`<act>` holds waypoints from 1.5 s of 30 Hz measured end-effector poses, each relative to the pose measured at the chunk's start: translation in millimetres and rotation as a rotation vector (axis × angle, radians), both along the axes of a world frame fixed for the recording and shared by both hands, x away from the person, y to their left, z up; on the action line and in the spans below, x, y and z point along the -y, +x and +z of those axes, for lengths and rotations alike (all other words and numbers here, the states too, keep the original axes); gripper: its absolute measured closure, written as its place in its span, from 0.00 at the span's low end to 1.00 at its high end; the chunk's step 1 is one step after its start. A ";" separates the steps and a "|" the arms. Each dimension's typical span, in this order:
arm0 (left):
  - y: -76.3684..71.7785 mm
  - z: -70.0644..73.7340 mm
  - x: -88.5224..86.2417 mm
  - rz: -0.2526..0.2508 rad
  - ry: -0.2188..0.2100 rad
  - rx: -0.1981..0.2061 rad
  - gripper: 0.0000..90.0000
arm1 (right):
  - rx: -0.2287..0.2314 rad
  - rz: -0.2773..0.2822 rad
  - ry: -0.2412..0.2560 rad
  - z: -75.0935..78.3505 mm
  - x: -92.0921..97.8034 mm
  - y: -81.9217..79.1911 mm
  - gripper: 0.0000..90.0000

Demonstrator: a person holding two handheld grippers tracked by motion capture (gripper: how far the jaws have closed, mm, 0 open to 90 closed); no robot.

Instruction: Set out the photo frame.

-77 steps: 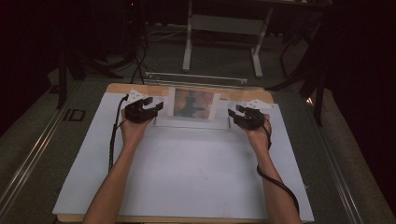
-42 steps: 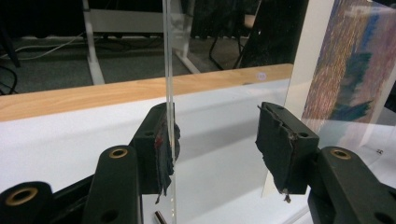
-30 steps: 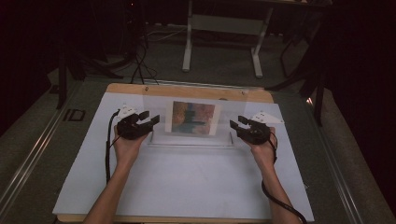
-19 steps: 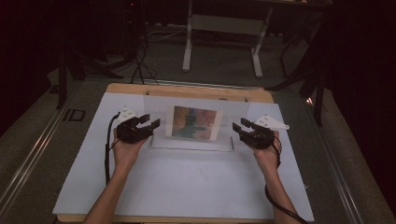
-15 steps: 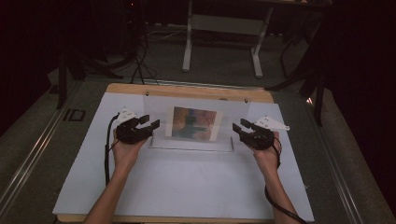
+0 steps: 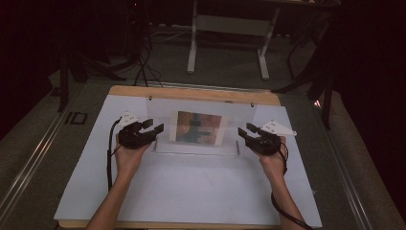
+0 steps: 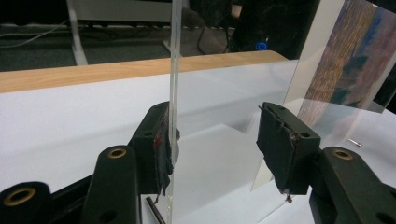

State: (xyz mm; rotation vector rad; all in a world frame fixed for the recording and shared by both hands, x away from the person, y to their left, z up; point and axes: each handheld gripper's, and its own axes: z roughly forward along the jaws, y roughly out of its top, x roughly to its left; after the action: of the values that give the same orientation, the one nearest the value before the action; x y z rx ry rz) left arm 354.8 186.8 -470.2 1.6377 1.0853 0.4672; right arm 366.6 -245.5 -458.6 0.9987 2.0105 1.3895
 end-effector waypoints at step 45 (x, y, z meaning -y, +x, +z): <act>-5.7 12.7 -35.5 0.008 0.005 0.071 0.45 | -0.007 0.039 -0.008 4.5 31.0 4.7 0.51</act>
State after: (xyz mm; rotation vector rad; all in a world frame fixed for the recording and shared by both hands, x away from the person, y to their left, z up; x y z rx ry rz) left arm 349.0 222.3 -457.5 1.6094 1.0393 0.5300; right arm 371.3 -276.5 -454.0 0.9671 2.0495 1.3989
